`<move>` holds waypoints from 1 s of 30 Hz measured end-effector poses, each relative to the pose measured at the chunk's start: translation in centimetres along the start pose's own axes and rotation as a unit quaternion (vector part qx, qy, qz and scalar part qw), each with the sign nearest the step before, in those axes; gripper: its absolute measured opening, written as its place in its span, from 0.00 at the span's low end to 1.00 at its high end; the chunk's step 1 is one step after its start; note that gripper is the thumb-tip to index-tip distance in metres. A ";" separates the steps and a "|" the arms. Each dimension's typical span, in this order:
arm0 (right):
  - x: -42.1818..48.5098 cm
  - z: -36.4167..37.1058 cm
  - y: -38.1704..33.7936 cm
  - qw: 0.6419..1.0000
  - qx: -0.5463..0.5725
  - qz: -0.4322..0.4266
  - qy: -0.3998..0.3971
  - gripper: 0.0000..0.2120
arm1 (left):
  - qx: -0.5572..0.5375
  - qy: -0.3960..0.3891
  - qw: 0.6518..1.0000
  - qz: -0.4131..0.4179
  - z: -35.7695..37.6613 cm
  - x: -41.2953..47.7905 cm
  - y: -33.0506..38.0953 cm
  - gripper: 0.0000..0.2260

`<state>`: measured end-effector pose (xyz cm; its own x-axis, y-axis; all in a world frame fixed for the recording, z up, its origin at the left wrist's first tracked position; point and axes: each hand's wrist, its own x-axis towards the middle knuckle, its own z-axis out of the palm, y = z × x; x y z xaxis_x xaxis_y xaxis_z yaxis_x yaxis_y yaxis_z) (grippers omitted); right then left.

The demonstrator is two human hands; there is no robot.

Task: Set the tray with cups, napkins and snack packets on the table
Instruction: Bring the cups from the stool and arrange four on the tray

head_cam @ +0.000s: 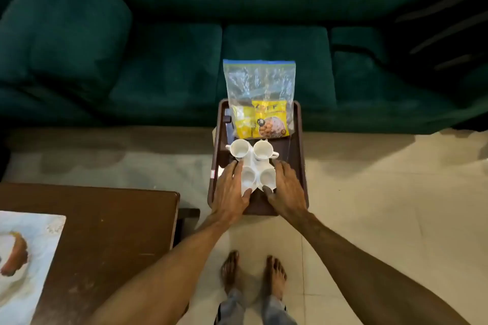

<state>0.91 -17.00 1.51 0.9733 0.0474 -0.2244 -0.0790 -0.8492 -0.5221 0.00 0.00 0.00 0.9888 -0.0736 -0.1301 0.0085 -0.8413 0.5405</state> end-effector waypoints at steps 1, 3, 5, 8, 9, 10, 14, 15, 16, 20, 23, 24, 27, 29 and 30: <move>0.5 1.2 0.4 1.000 -0.006 0.003 -0.010 0.35 | -0.005 -0.006 1.000 0.003 1.2 0.4 -0.7 0.33; 1.1 2.8 0.9 1.000 -0.012 0.021 -0.017 0.38 | -0.011 -0.015 1.000 -0.006 2.7 0.8 -1.6 0.35; 1.1 3.9 1.3 0.999 -0.014 0.036 -0.027 0.39 | -0.012 -0.025 0.999 -0.015 3.9 0.9 -2.3 0.36; 1.4 5.2 1.5 0.999 0.003 0.036 -0.006 0.37 | -0.028 -0.018 0.999 -0.008 4.8 1.6 -2.8 0.33; 1.5 5.5 1.5 0.999 0.009 0.042 0.000 0.36 | -0.029 -0.015 0.999 -0.015 4.9 2.0 -2.9 0.32; 1.6 5.7 1.7 0.999 0.018 0.047 0.007 0.34 | -0.027 -0.010 0.999 -0.019 5.0 2.3 -3.0 0.30; 1.3 5.8 1.4 0.997 0.031 0.058 0.033 0.32 | -0.023 0.018 0.999 -0.020 4.5 2.1 -3.3 0.27; 1.1 5.7 1.3 0.997 0.032 0.062 0.040 0.32 | -0.027 0.030 0.999 -0.023 4.1 1.8 -3.4 0.27; 0.8 5.6 1.1 0.997 0.030 0.062 0.046 0.32 | -0.033 0.040 0.998 -0.025 3.6 1.5 -3.4 0.27; -0.9 5.3 -0.2 0.994 0.038 0.060 0.078 0.34 | -0.053 0.061 0.996 -0.024 1.6 -0.3 -3.9 0.29; -3.0 5.2 -1.6 0.993 0.041 0.047 0.105 0.33 | -0.053 0.076 0.995 -0.031 0.0 -2.6 -4.3 0.32; -3.8 5.2 -2.1 0.992 0.042 0.038 0.110 0.33 | -0.052 0.082 0.995 -0.036 -0.5 -3.5 -4.6 0.32; -6.2 5.5 -3.9 0.992 0.049 0.015 0.118 0.32 | -0.042 0.101 0.993 -0.042 -2.0 -6.9 -5.1 0.31; -8.3 6.1 -5.3 0.991 0.051 -0.008 0.123 0.33 | -0.040 0.110 0.992 -0.041 -3.2 -9.8 -5.7 0.31; -9.1 6.3 -5.8 0.991 0.050 -0.017 0.125 0.33 | -0.037 0.119 0.991 -0.041 -3.8 -11.0 -5.9 0.30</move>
<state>-8.82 -9.16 1.42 0.9978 -0.0664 -0.0012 -0.0535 -0.7930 -0.6069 -10.32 7.83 1.40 0.9914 0.1293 0.0200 0.0918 -0.7966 0.5975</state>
